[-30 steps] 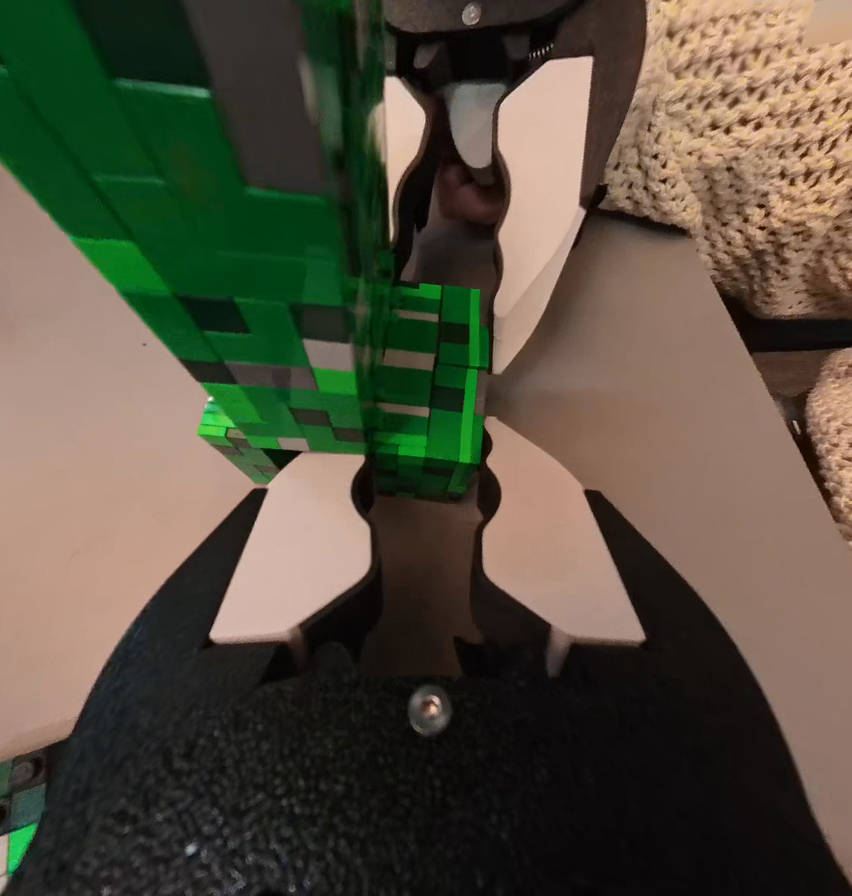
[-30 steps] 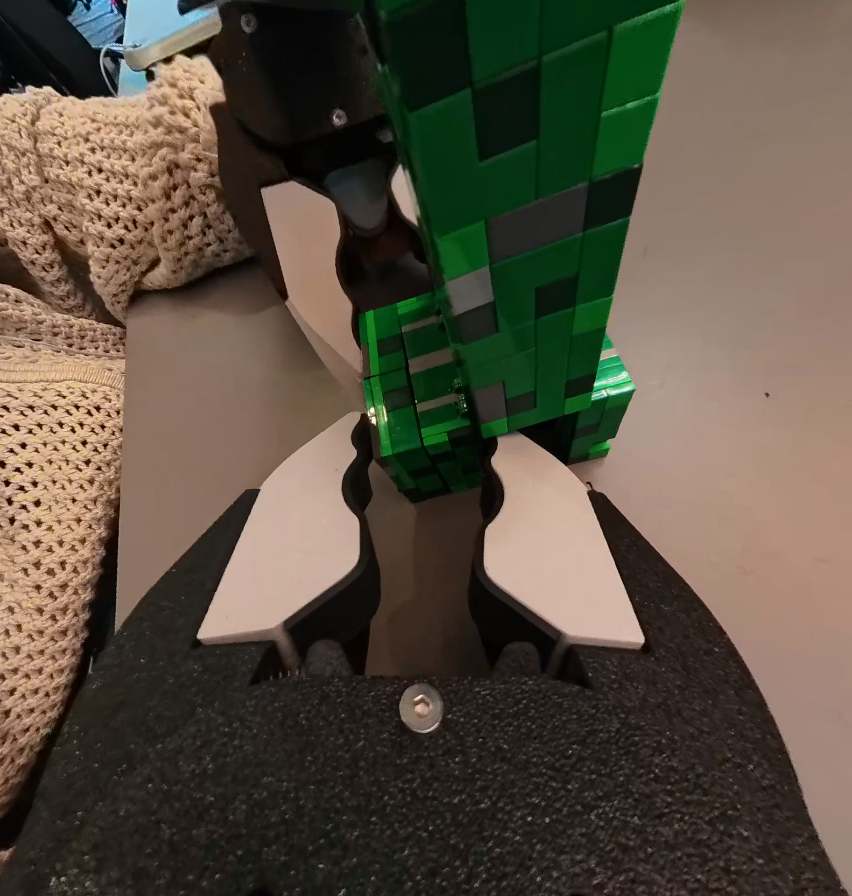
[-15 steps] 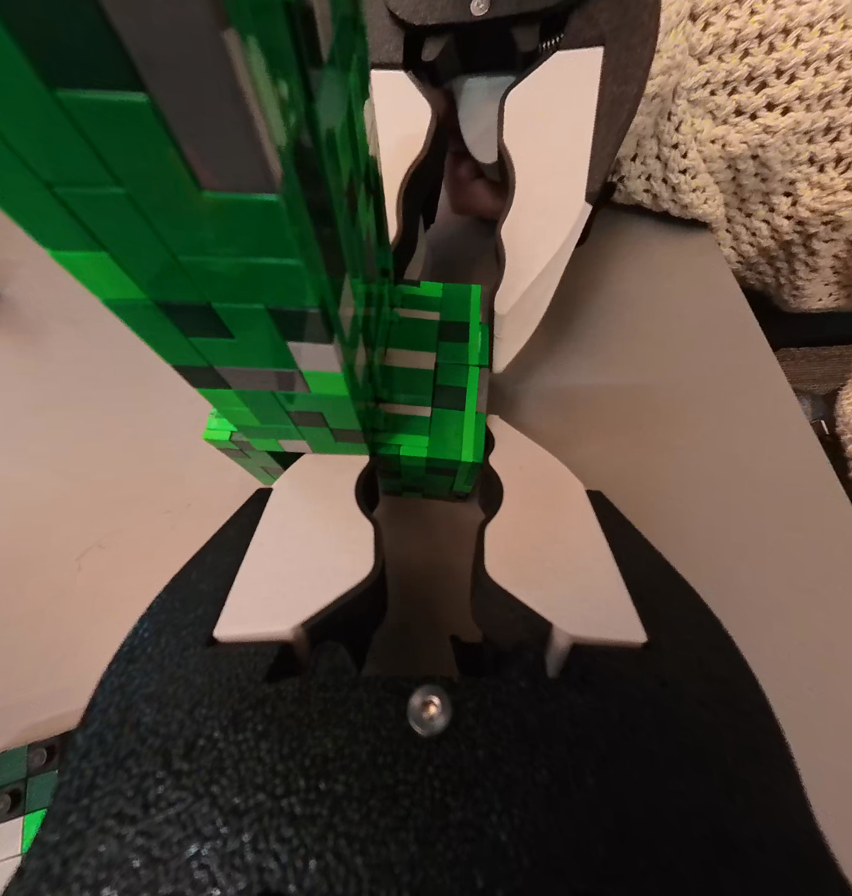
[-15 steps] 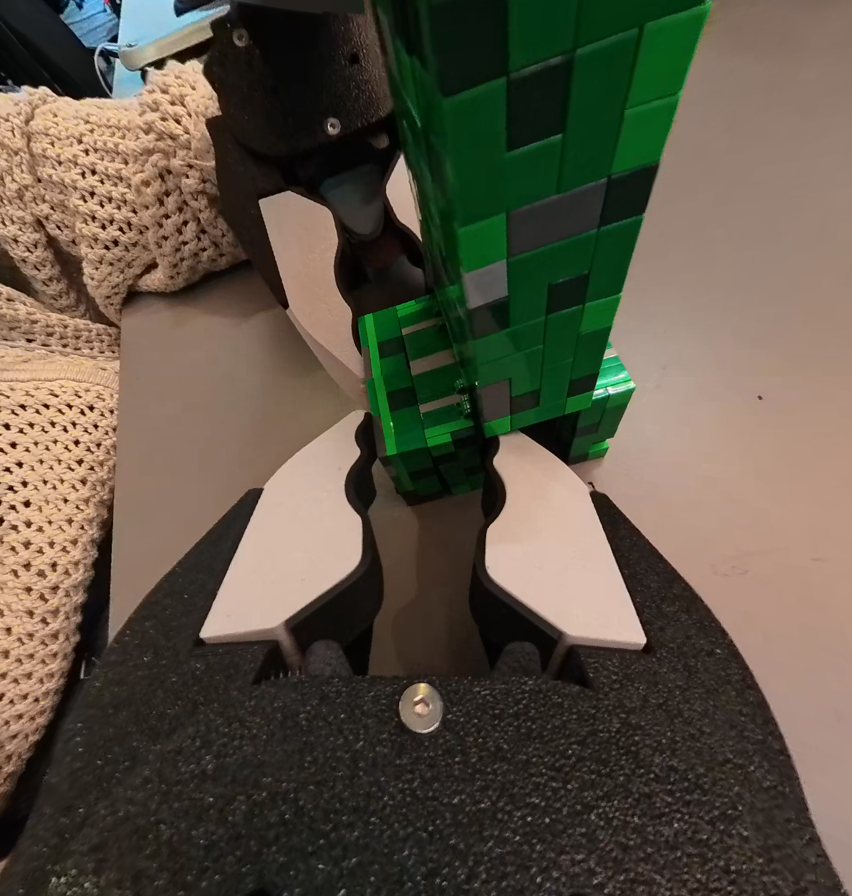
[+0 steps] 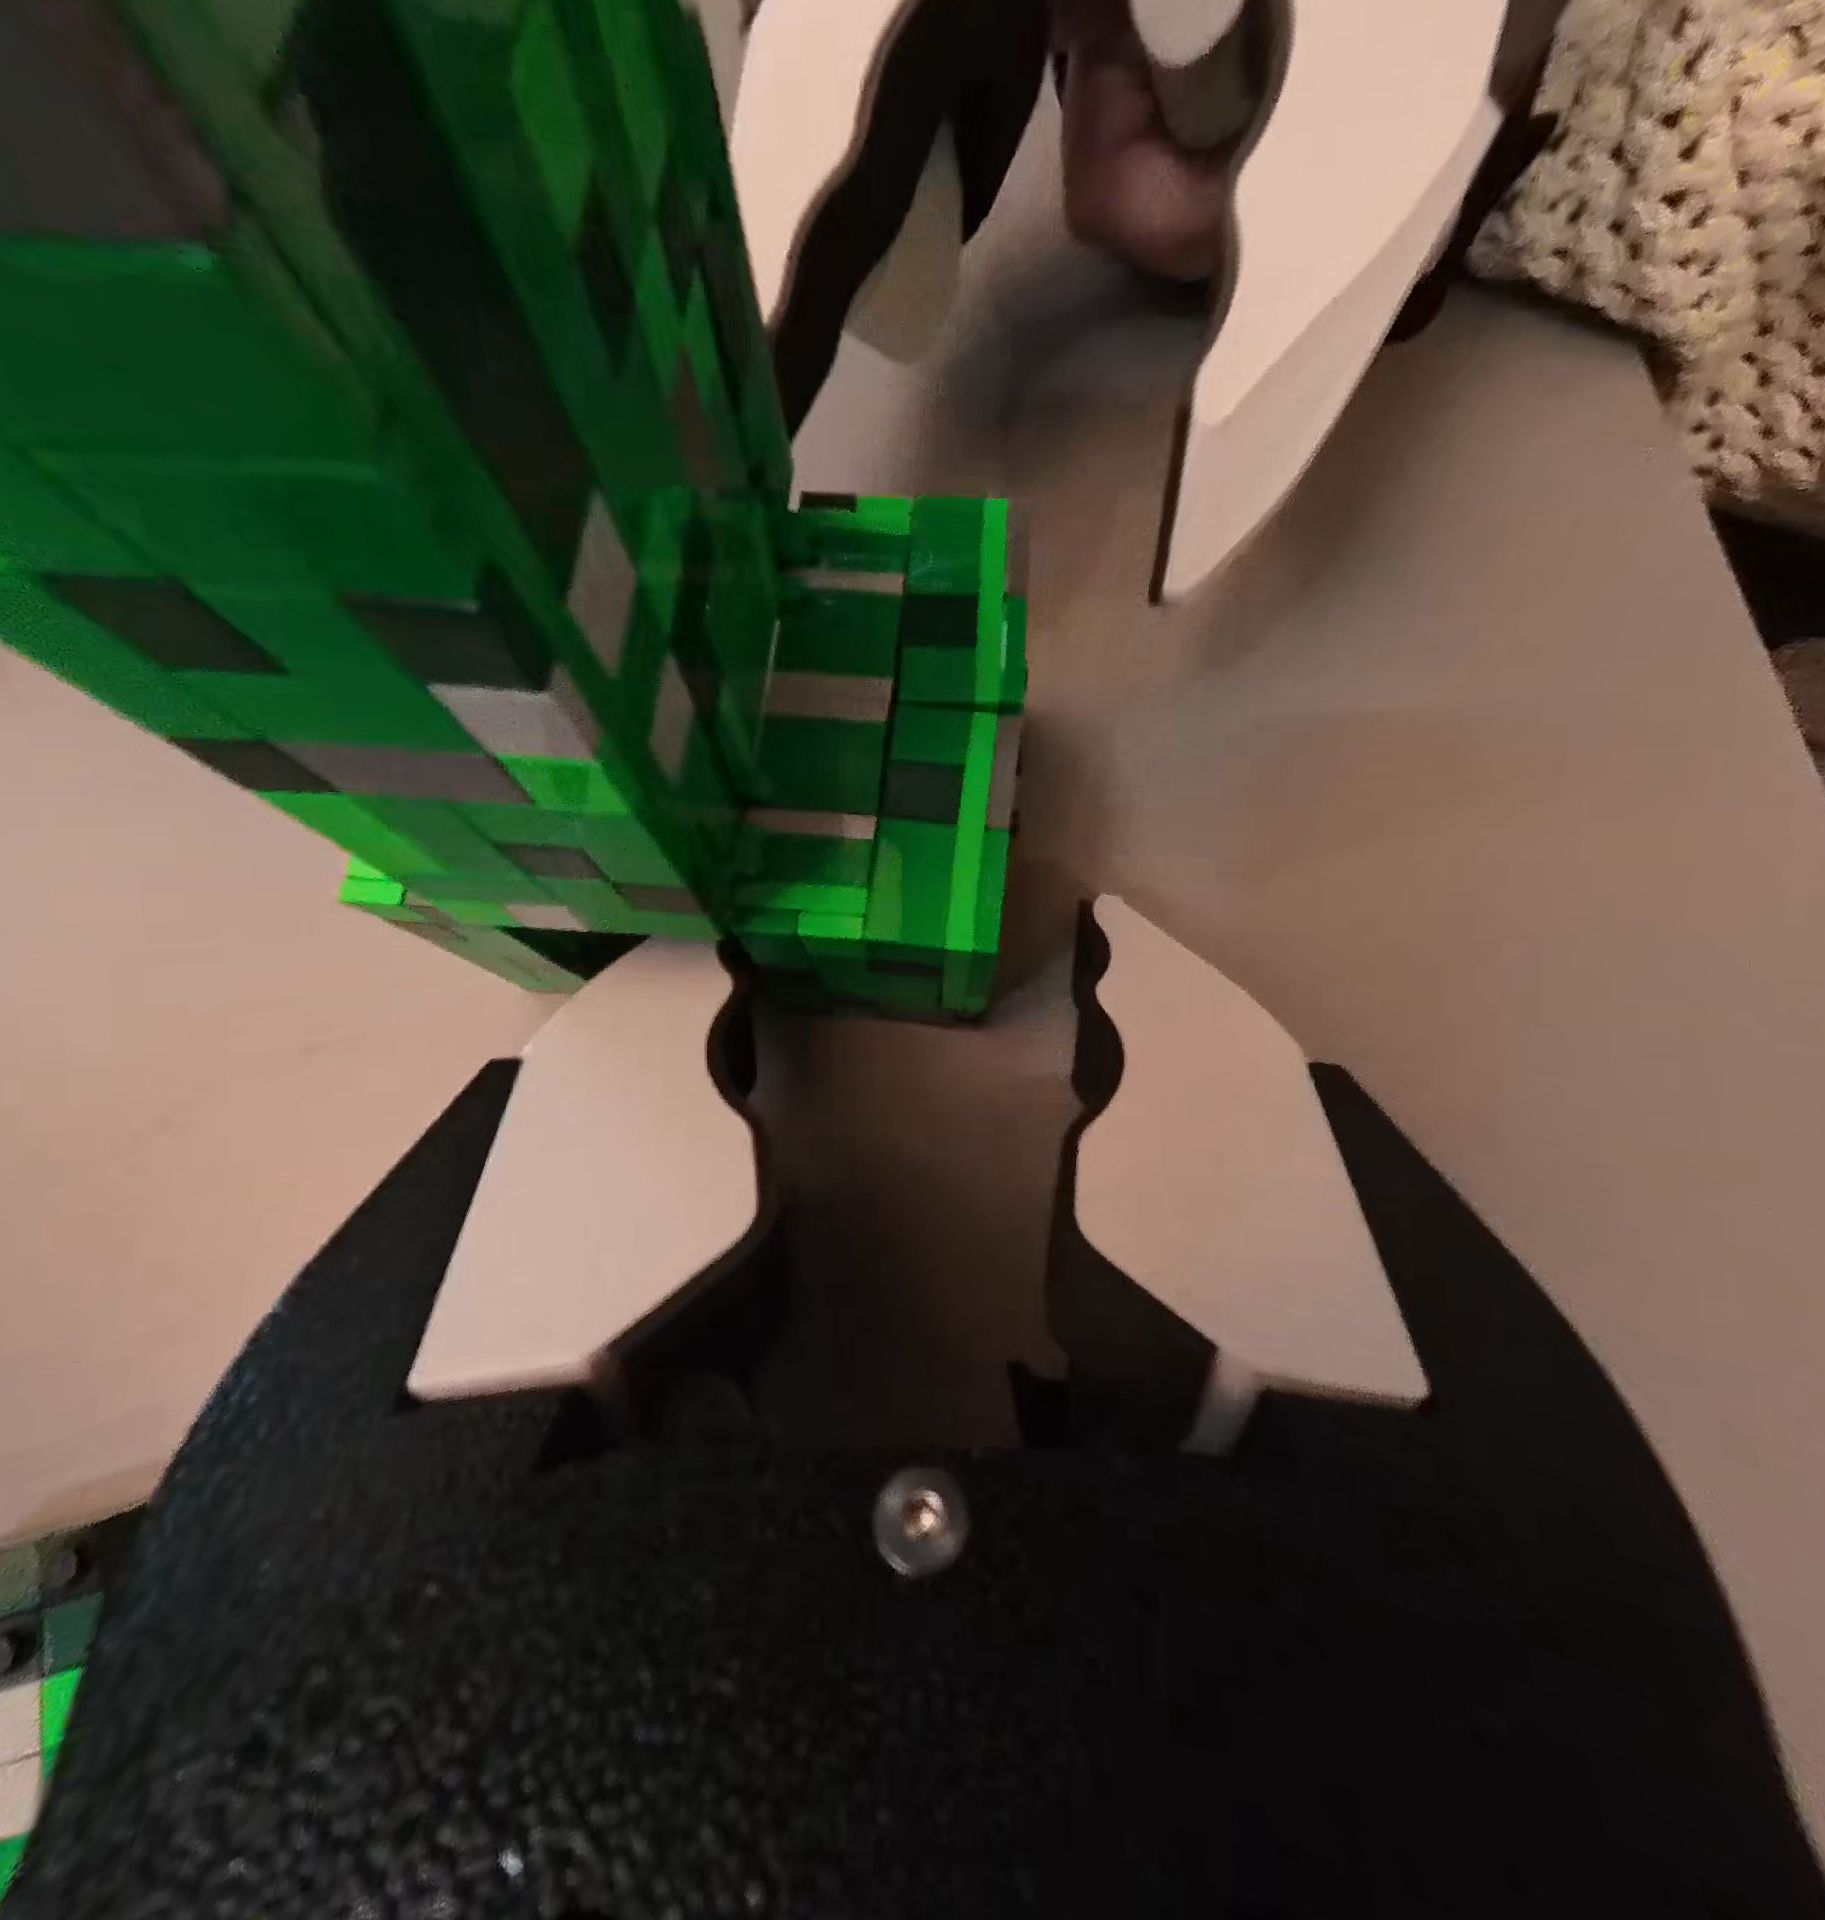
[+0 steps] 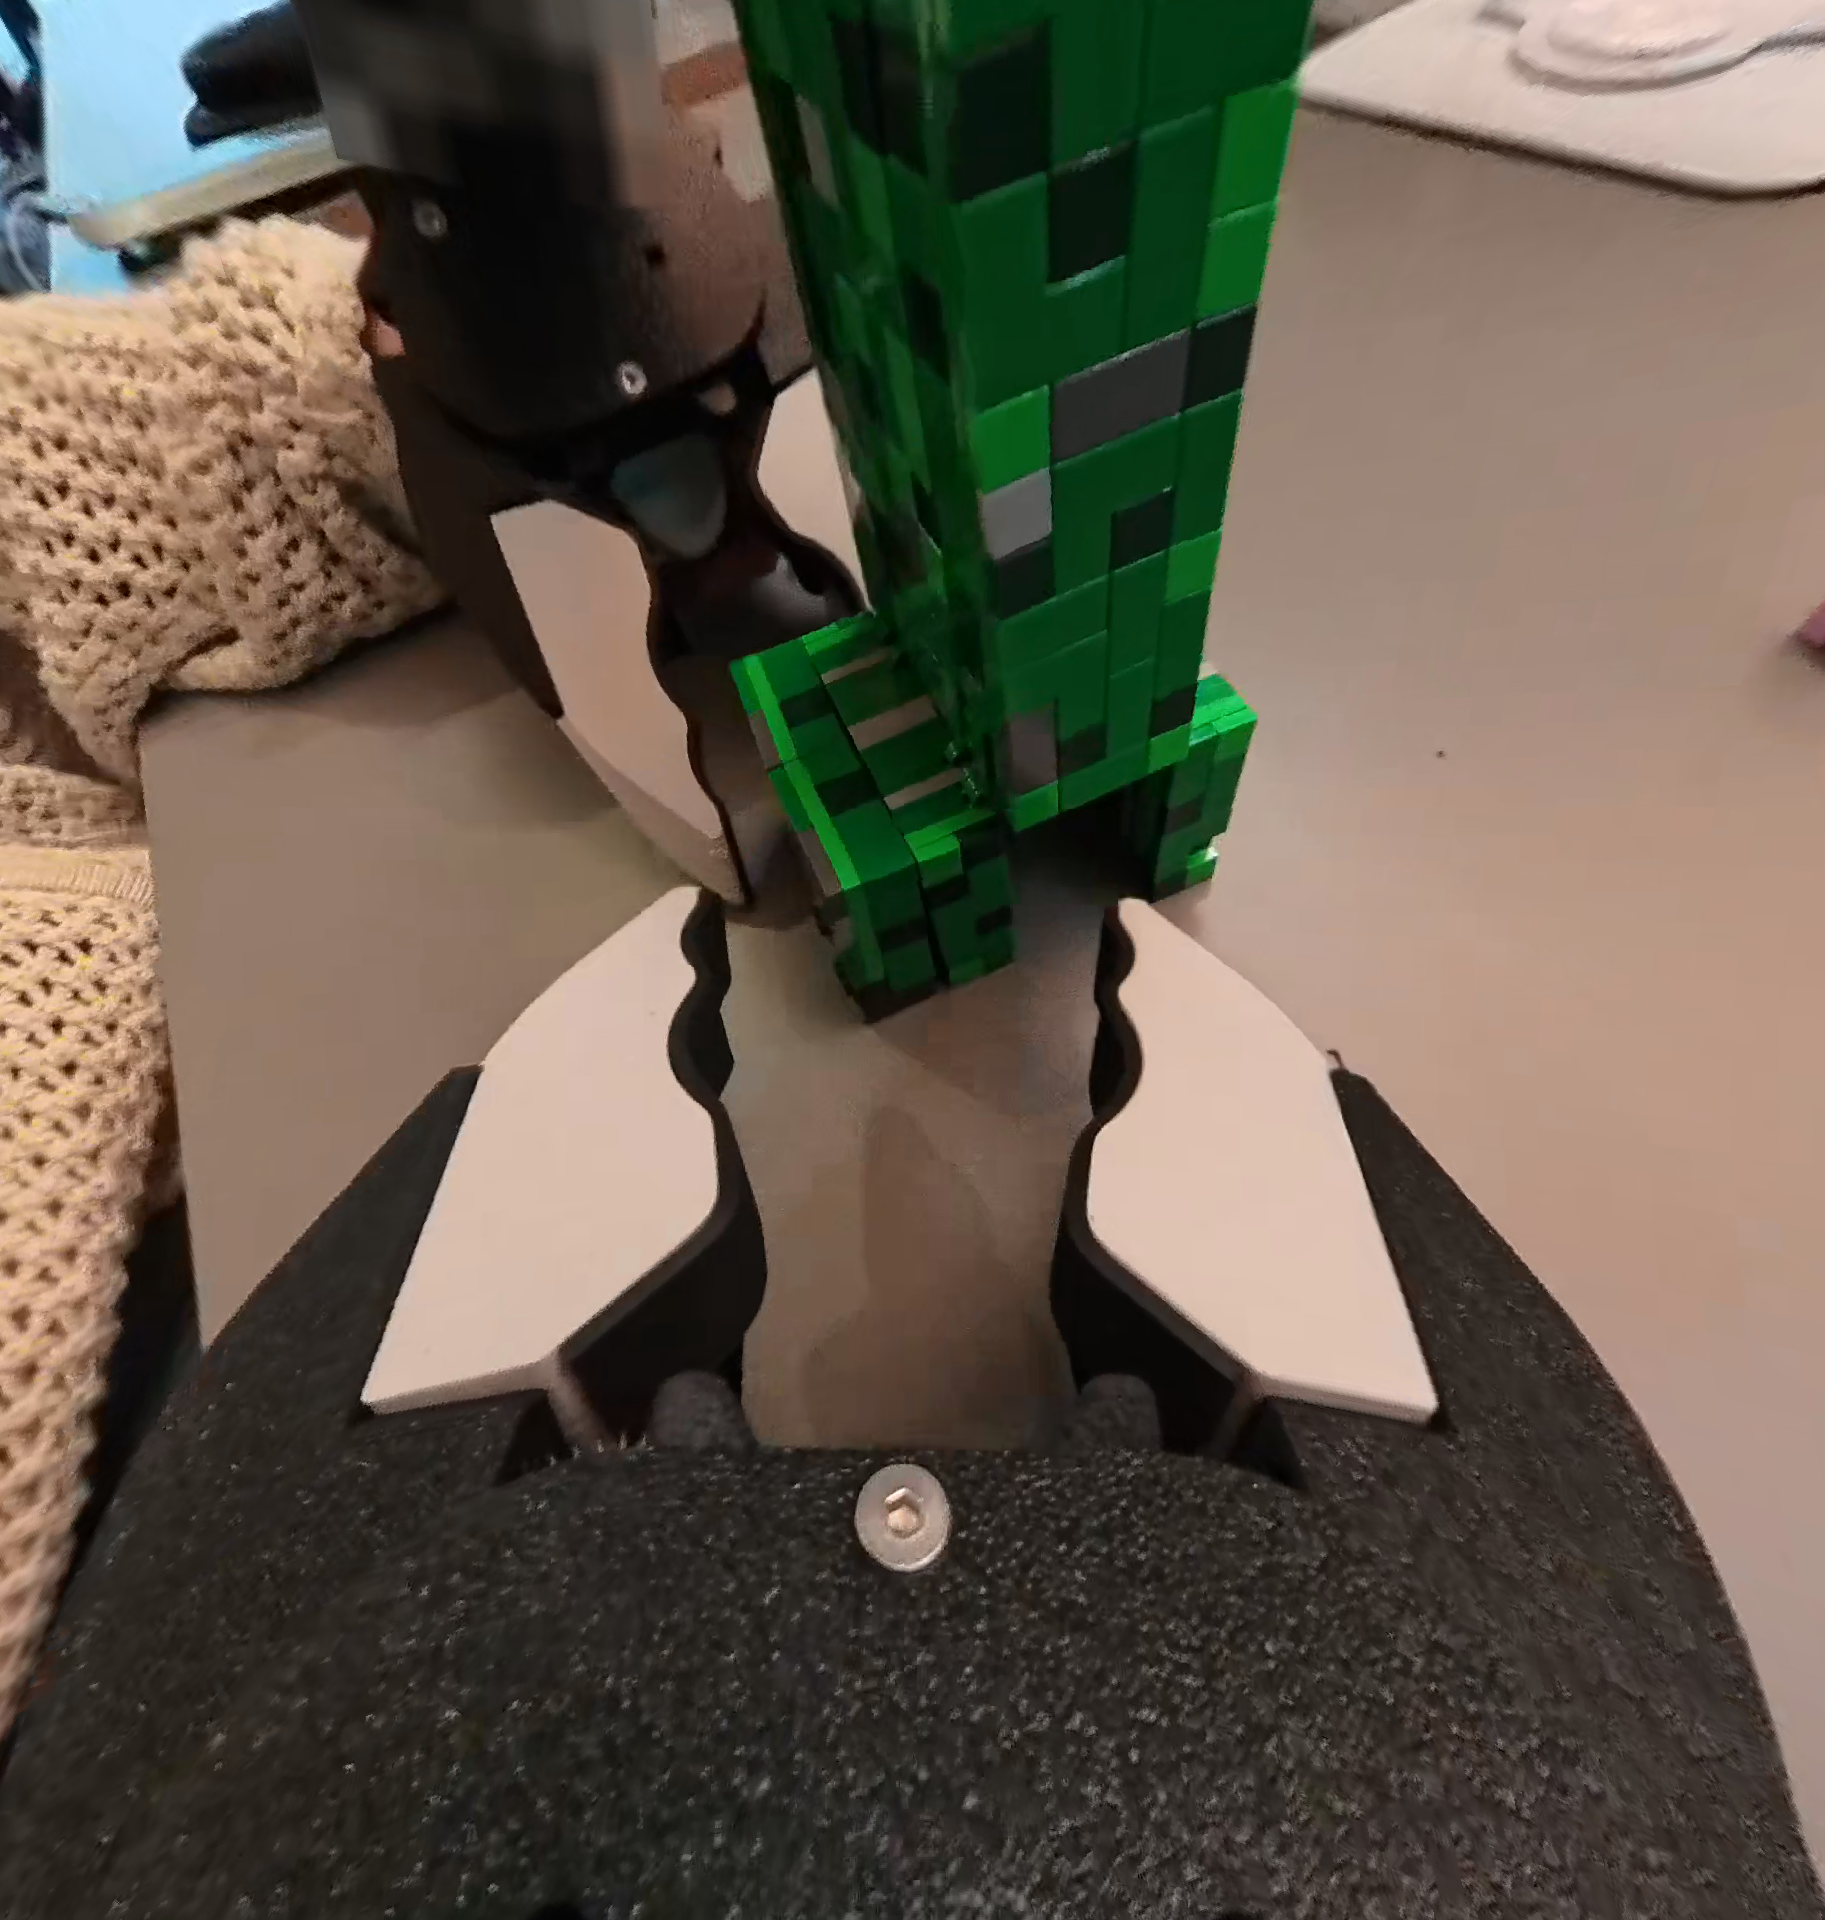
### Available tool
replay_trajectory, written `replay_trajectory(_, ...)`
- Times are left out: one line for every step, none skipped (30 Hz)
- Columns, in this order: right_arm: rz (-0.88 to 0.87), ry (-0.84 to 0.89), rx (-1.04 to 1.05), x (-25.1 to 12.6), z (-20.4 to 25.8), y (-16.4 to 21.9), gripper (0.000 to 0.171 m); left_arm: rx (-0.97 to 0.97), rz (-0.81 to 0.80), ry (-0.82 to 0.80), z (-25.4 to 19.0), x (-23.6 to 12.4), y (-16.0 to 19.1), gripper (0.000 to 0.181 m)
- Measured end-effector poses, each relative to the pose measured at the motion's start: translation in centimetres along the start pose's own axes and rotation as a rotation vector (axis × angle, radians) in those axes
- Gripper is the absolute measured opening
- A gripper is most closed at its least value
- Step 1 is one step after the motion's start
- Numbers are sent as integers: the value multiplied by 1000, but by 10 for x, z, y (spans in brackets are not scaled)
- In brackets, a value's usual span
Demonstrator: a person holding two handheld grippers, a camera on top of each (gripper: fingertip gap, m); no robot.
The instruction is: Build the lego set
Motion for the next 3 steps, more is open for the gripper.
replay_trajectory(-38,24,5,-4,0,-2,67,-3,1,2,0,0,0,61)
replay_trajectory(-80,47,9,-9,0,-4,66,-10,4,7,1,0,0,64)
replay_trajectory(-119,65,13,-13,-1,-5,65,-17,7,14,1,1,1,66)
Point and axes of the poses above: each gripper's, where its closed fingertips meet, x out along the fingers, y out of its underside, z = x × y across the jaws, the point moved 3 cm from there along -x, back along the fingers, and after that the axes turned 11 degrees about z, right-handed, at the moved point
